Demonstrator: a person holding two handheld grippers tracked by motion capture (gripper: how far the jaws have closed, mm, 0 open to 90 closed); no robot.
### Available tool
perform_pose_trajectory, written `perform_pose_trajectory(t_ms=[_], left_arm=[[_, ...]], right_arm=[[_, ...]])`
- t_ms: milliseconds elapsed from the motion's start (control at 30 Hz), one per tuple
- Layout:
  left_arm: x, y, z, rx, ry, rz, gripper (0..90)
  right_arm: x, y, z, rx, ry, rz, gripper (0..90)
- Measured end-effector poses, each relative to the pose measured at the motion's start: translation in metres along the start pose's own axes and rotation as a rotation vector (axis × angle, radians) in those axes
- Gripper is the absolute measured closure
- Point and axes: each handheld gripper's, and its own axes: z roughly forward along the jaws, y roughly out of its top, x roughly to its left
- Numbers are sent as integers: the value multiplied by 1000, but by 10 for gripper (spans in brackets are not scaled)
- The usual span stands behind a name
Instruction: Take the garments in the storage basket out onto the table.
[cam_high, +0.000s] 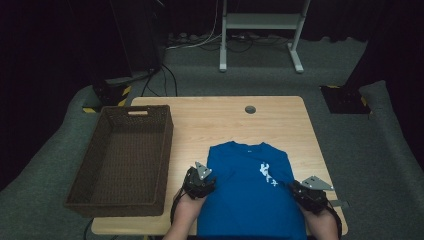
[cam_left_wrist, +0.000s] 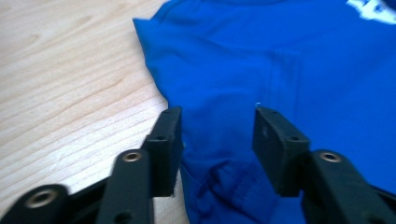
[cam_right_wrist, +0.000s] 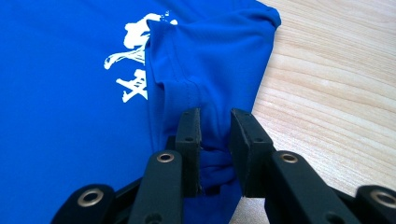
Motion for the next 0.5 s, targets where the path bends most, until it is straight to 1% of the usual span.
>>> perform_pose_trajectory(t_ms=[67, 167, 233, 333, 500], left_arm=[[-1, -2, 5, 19, 3, 8, 571], [-1, -5, 5, 2, 2, 1, 572], [-1, -7, 5, -7, 5, 5, 573], [-3, -9, 2, -6, 8, 1, 569], [-4, -15, -2, -15, -3, -1, 563]], right_arm=[[0, 0, 0, -1, 1, 2, 738], [1, 0, 0, -2, -3, -1, 738], [1, 0, 0, -2, -6, -4, 738], [1, 0, 0, -2, -6, 3, 737], [2, -1, -1, -2, -11, 3, 735]])
